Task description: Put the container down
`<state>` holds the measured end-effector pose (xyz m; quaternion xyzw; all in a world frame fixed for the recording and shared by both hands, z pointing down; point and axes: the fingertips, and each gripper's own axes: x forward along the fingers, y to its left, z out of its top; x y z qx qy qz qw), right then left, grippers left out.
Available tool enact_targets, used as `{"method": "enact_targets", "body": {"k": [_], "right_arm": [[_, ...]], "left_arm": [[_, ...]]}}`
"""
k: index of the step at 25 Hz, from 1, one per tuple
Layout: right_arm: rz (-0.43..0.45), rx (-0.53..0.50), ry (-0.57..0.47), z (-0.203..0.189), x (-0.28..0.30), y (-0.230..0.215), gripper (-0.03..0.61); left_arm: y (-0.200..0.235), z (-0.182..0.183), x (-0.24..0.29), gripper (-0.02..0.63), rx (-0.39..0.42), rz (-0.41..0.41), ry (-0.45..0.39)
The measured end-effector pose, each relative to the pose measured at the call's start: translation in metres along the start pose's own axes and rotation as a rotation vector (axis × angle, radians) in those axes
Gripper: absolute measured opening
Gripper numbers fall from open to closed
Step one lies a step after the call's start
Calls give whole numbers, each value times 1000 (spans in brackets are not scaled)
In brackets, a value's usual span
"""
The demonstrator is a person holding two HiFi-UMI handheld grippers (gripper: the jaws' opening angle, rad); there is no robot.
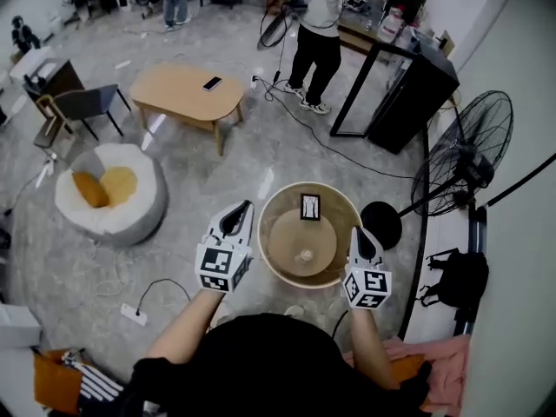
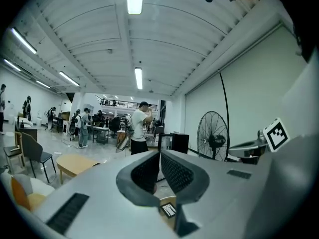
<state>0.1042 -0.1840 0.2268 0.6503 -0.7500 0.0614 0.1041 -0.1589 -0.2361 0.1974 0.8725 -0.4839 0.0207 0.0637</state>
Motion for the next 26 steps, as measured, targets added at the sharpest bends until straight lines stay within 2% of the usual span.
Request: {"method": "enact_targets", "body": {"k": [5, 15, 26], "right_arm": [[-12, -6, 11, 1, -4, -3, 21], [-6, -19, -9, 3, 0, 15, 21], [-42, -17, -14, 9, -1, 12, 21]], "left_arm": [[-4, 11, -1, 31, 2, -8, -25], [-2, -11, -7, 31, -16, -21, 3], [-6, -8, 0, 31, -2, -64, 0]]}}
